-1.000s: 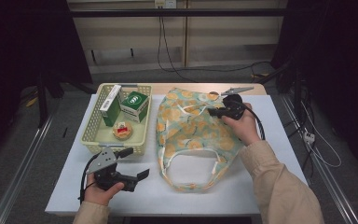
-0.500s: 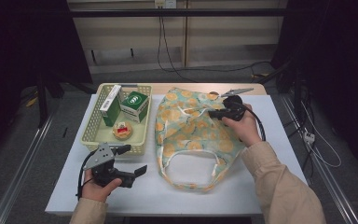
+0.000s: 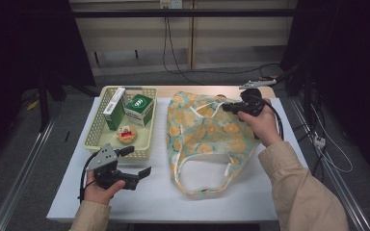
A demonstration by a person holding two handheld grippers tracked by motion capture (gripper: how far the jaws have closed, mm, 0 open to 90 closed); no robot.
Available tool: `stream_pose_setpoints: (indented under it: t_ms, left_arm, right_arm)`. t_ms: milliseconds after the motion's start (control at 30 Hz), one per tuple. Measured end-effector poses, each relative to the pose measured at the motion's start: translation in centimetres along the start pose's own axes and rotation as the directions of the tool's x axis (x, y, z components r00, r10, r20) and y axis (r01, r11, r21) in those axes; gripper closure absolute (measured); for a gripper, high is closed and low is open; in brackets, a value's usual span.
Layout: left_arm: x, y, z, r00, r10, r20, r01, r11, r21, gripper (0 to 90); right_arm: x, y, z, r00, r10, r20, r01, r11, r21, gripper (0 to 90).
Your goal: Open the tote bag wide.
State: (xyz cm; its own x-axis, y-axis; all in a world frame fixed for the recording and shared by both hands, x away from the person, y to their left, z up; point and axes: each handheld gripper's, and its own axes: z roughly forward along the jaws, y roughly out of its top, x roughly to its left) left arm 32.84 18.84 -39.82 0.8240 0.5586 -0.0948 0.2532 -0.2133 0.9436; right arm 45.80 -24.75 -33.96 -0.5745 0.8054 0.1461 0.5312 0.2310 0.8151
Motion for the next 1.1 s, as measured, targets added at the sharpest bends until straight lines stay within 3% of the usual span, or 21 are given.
stream_pose_setpoints:
  t_ms: [333,833,1100]
  left_arm:
    - [1.1,1.3,-0.5,1.0000,0.003,-0.006,-0.003,1.0000,0.000,3.5]
    - [3.4,3.0,-0.5,0.9991,-0.041,-0.007,0.041,0.9990,-0.016,3.4]
    - [4.5,3.9,-0.1,0.9991,-0.038,-0.019,0.039,0.9991,0.017,3.6]
  right_arm:
    - [0.6,0.3,0.4,0.9998,-0.021,-0.006,0.021,1.000,0.014,90.0]
    - [0.7,-0.7,1.1,0.9998,-0.014,-0.011,0.014,0.999,0.037,90.0]
    - [0.7,-0.7,1.1,0.9997,-0.017,-0.015,0.017,0.999,0.040,90.0]
